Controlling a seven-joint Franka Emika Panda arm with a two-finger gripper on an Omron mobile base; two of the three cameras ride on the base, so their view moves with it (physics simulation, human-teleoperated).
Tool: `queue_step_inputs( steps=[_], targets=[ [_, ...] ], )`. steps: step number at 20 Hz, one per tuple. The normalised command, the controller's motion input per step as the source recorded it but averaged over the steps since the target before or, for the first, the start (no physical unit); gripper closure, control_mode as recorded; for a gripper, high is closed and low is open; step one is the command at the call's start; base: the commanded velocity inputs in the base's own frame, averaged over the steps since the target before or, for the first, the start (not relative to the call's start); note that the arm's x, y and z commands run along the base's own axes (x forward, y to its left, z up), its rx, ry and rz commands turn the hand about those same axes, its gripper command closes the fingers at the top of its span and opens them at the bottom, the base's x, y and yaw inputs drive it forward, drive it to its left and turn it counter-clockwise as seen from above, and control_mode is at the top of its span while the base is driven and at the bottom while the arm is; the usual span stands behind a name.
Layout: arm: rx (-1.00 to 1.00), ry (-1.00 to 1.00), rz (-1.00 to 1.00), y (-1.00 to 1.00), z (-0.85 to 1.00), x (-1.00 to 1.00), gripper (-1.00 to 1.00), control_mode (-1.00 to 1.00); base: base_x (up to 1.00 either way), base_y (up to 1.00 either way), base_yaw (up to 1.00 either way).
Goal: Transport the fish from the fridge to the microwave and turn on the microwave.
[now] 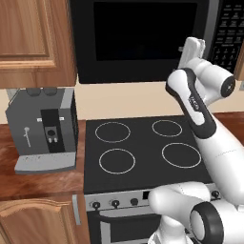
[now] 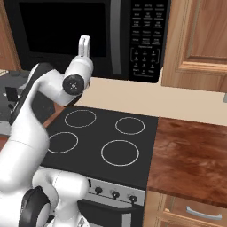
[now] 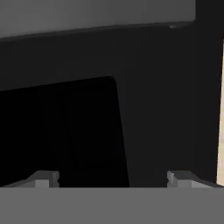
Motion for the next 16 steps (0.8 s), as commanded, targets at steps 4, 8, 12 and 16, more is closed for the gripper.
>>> queue_step_inputs(
  steps=[4, 8, 12, 16],
  targets=[
    [0.0, 0.0, 0.02, -0.09, 0.01, -0.61, -1.0, -1.0, 0.0, 0.0, 0.0],
    [0.0, 0.0, 0.01, -0.11, 0.0, -0.6, -1.0, -1.0, 0.0, 0.0, 0.0],
    [-0.03, 0.0, 0.06, -0.08, 0.0, -0.66, -1.0, -1.0, 0.0, 0.0, 0.0],
    [-0.06, 0.0, 0.08, -0.05, 0.0, -0.65, -1.0, -1.0, 0.0, 0.0, 0.0]
  ],
)
